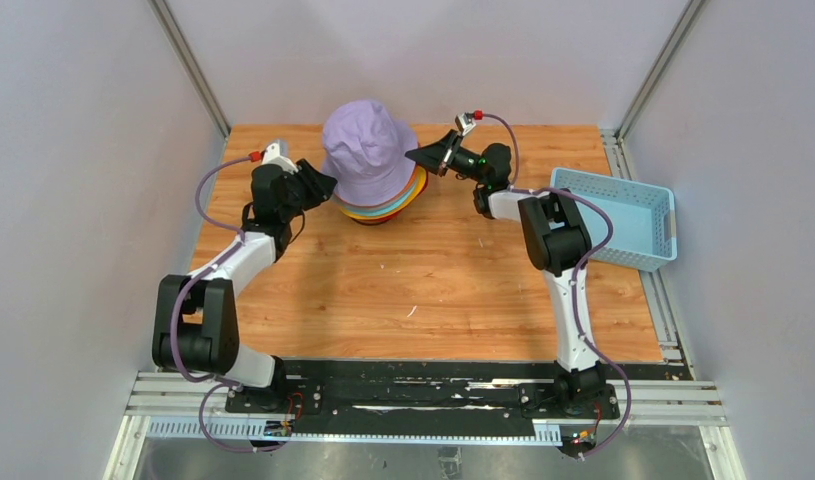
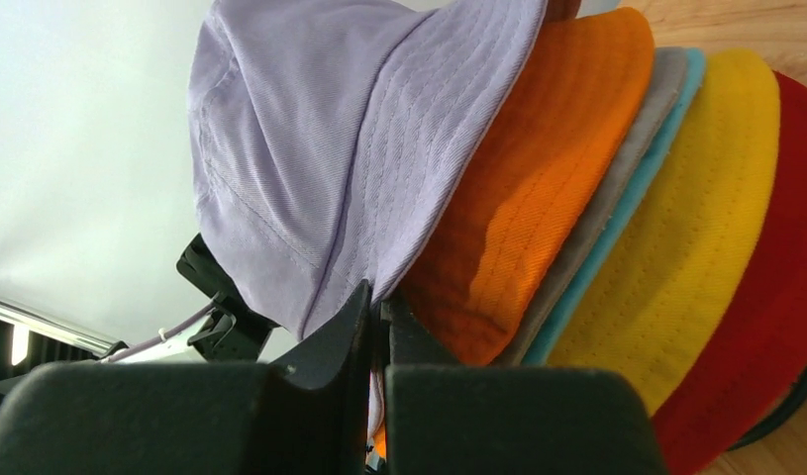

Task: Stack the hats

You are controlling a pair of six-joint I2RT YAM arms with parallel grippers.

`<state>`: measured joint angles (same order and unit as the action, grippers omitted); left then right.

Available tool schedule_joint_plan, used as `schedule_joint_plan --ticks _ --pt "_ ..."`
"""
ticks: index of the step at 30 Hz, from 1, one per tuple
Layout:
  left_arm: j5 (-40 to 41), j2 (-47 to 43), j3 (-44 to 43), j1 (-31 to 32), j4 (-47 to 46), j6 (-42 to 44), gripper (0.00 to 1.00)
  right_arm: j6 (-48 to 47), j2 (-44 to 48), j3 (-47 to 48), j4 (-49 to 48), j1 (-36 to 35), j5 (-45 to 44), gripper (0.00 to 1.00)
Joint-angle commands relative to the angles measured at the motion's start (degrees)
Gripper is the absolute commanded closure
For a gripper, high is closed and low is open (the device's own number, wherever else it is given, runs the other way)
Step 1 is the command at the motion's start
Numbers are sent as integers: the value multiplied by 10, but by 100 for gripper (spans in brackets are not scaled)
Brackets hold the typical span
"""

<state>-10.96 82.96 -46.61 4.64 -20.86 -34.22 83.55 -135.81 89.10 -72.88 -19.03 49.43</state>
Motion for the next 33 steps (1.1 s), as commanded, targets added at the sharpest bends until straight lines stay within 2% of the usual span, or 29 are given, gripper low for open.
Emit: schedule_joint_plan --ticks 1,19,33 --pt "-3 16 -16 4 -9 11 54 -14 -39 -8 6 -2 -10 99" --pt "-8 40 -21 4 -17 7 54 -22 -60 -59 -11 16 -3 99" --pt "-6 35 -19 4 -17 6 55 -38 -81 -61 6 19 4 99"
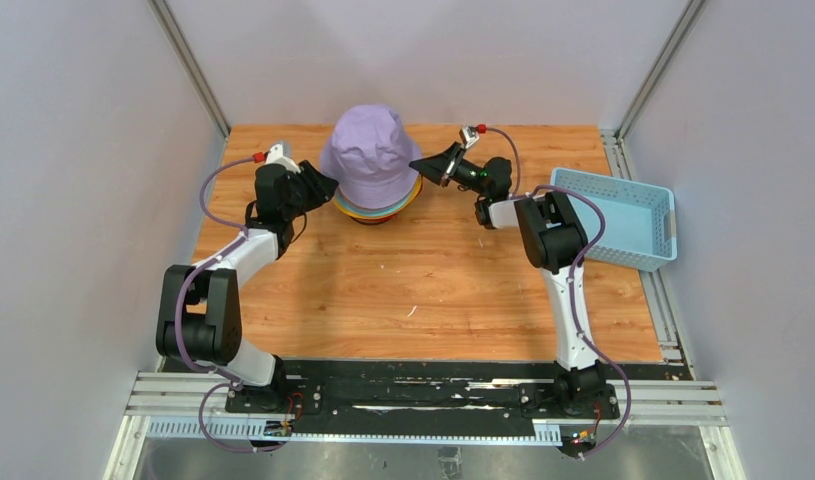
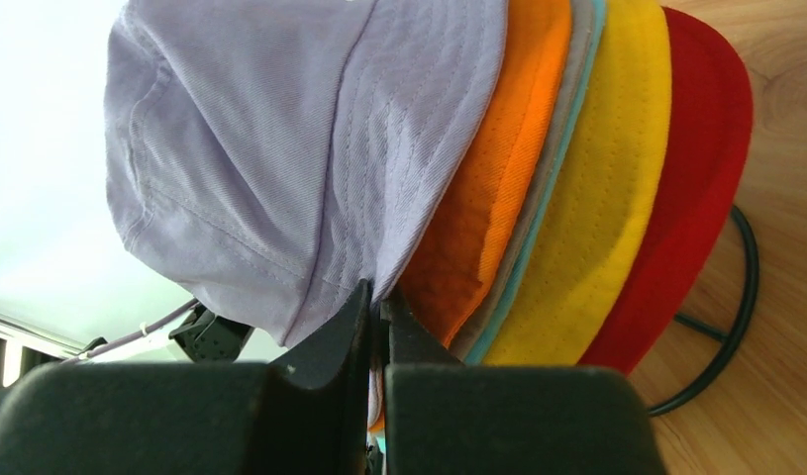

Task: Stack the hats

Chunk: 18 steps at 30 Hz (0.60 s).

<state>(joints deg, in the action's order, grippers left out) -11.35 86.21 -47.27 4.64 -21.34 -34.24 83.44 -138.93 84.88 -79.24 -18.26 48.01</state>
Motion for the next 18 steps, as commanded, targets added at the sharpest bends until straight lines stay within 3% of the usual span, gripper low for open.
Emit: schedule_joint_plan --ticks 1,10,11,16,18 --pt "-2 3 -13 4 -12 7 55 -37 -50 -19 69 11 19 100" --pt "-2 4 -15 3 -12 6 55 -35 -50 -16 62 13 23 99" --pt "-1 3 -16 4 -12 6 55 -35 -47 -18 58 13 23 96" --pt "19 -9 -9 3 -11 7 54 -55 3 -45 53 28 16 56" --pt "33 -19 -2 3 -8 5 54 -78 32 -63 66 39 10 46"
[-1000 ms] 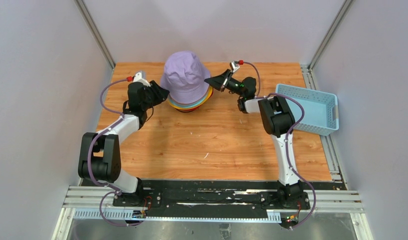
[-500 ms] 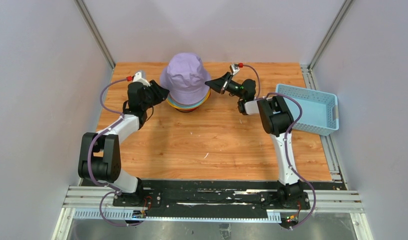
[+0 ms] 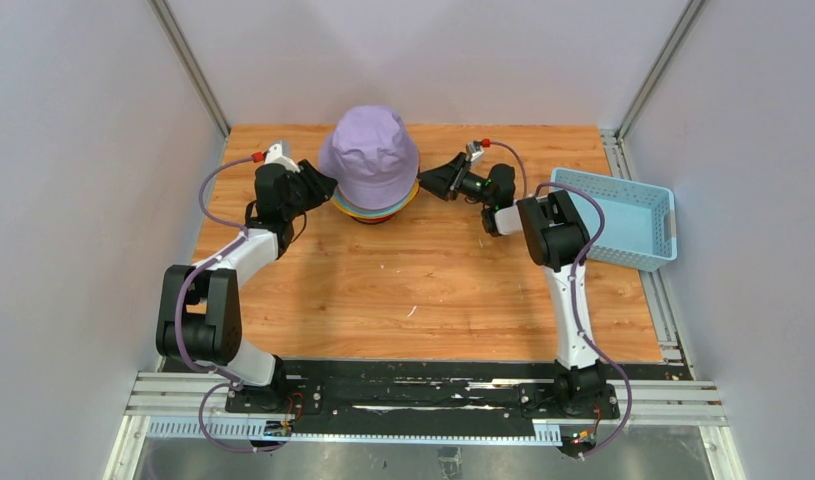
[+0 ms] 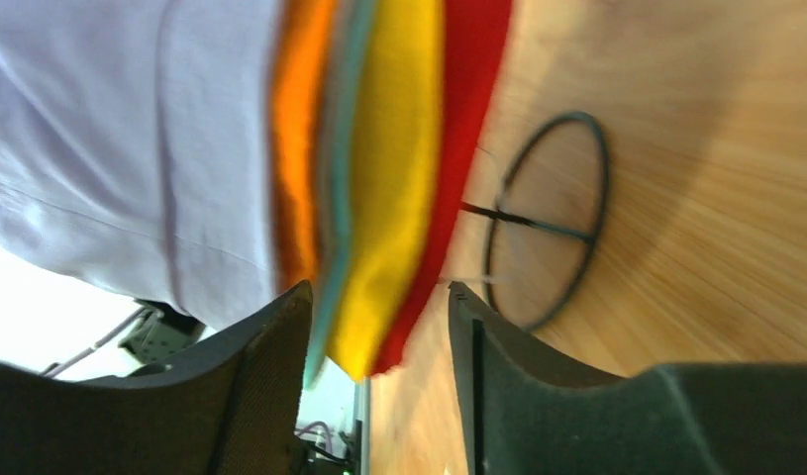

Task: Stack the hats

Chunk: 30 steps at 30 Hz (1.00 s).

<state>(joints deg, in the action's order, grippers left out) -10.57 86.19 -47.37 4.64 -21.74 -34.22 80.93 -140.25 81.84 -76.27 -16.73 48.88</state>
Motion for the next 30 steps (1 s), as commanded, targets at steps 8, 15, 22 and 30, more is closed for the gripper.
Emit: schedule_joint_plan --ticks 8,15,22,30 --pt "117 -99 29 4 58 16 51 -197 187 -94 176 47 -13 36" --pt "180 -168 -1 4 195 62 25 -525 375 -78 602 14 -224 30" --pt "165 -187 -21 5 232 53 9 -664 475 -59 834 -61 -680 15" --pt "168 -240 28 6 176 51 2 -655 568 -201 671 -57 -761 10"
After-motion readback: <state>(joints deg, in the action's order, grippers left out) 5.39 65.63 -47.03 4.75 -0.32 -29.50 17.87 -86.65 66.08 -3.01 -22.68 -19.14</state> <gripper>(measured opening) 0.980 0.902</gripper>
